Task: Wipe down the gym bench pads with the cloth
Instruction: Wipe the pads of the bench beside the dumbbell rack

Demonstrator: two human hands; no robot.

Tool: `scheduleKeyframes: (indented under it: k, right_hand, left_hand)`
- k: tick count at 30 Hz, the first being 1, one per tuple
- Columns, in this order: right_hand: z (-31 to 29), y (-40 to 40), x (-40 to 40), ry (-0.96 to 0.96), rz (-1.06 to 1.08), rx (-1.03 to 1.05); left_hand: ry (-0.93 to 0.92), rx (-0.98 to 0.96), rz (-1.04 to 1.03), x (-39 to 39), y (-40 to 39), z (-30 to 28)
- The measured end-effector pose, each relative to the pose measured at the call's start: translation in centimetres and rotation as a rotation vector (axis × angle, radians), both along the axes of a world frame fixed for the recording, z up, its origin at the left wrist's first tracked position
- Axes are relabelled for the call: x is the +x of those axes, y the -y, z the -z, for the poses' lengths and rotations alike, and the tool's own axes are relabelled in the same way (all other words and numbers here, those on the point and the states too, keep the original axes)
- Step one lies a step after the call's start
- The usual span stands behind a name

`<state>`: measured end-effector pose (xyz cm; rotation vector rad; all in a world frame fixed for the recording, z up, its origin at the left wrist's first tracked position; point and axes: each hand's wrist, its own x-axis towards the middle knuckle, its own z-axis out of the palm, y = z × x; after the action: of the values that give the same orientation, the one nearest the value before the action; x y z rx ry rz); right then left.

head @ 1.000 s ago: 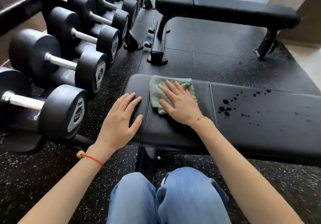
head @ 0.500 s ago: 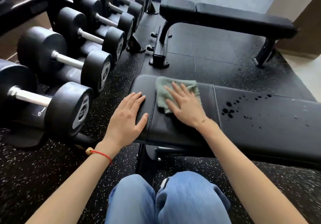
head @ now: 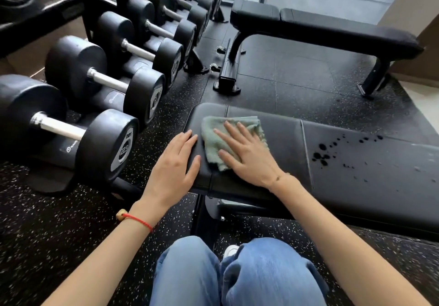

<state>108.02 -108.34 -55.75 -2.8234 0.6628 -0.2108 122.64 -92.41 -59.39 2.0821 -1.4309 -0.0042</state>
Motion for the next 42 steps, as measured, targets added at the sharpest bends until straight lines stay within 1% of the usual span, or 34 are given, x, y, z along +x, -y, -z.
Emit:
scheduleKeyframes:
  k: [2, 4, 6, 8, 10, 12, 15, 17, 18, 19, 21, 23, 25, 27, 29, 31, 33, 35, 37, 39, 40, 42]
  right_hand:
    - [0.2, -3.2, -3.3, 0.032, -0.135, 0.004]
    - [0.3, -2.7, -4.3, 0.023, -0.172, 0.021]
    - [0.1, 0.3, -1.4, 0.01, -0.094, 0.047]
    - [-0.1, 3.4, 3.4, -0.038, 0.036, 0.05]
    - [0.0, 3.9, 6.7, -0.094, 0.107, 0.023]
    - [0.1, 2.1, 6.5, -0.066, 0.039, 0.013]
    - [0.4, -2.3, 0.7, 0.024, -0.186, 0.002]
    - [0.5, -2.4, -2.1, 0.024, -0.272, 0.04]
    - [0.5, -1.1, -2.0, 0.013, -0.263, 0.044]
    - [0.5, 0.4, -1.0, 0.004, -0.212, 0.036]
    - [0.3, 3.7, 2.8, -0.006, -0.051, 0.015]
    - [0.1, 5.2, 6.7, -0.063, 0.091, 0.011]
    - [0.2, 4.1, 8.4, -0.084, 0.071, 0.011]
    - [0.2, 1.5, 6.6, -0.032, -0.064, 0.018]
    - [0.2, -0.9, 2.3, 0.017, -0.174, 0.019]
    - [0.3, -2.2, -2.5, 0.034, -0.188, 0.032]
    - [0.1, -1.1, -5.8, 0.02, -0.106, 0.041]
    - [0.2, 2.4, -6.3, 0.007, 0.044, 0.029]
    - [0.0, 6.7, -4.1, -0.032, 0.208, 0.017]
    - [-0.3, 8.5, -1.4, -0.09, 0.332, 0.023]
    - [-0.3, 8.3, -0.5, -0.101, 0.341, 0.022]
    - [0.0, 6.0, -1.3, -0.059, 0.242, 0.025]
  left_hand:
    - [0.001, -0.008, -0.002, 0.1, -1.3, 0.1]
    - [0.001, -0.018, -0.001, 0.2, -2.3, 0.1]
    - [0.002, -0.018, 0.002, 0.4, -2.8, 0.1]
    - [0.001, -0.022, 0.01, 0.4, -2.9, 0.2]
    - [-0.009, -0.027, 0.016, 0.3, -2.8, 0.1]
    - [-0.016, -0.034, 0.019, 0.4, -2.8, 0.2]
    - [-0.038, -0.044, 0.037, 0.4, -2.9, 0.3]
    - [-0.05, -0.048, 0.036, 0.3, -2.9, 0.3]
    - [-0.047, -0.049, 0.03, 0.3, -2.8, 0.4]
    - [-0.041, -0.049, 0.021, 0.2, -2.8, 0.4]
    - [-0.037, -0.041, 0.007, 0.1, -2.8, 0.4]
    - [-0.039, -0.034, 0.005, 0.0, -2.8, 0.4]
    - [-0.04, -0.031, 0.005, 0.1, -2.8, 0.4]
    - [-0.04, -0.026, 0.007, 0.1, -2.7, 0.2]
    - [-0.039, -0.016, 0.007, 0.0, -2.6, 0.0]
    - [-0.028, -0.011, -0.007, 0.0, -2.4, -0.2]
    - [-0.007, -0.017, -0.029, -0.1, -2.1, -0.4]
    - [0.013, -0.015, -0.027, -0.2, -1.4, -0.6]
    - [0.025, -0.008, -0.004, -0.2, -0.2, -1.0]
    - [0.035, 0.002, 0.023, -0.4, 1.4, -1.5]
    - [0.031, 0.01, 0.03, -0.5, 2.3, -1.7]
    - [0.019, 0.035, 0.042, -0.6, 3.7, -1.8]
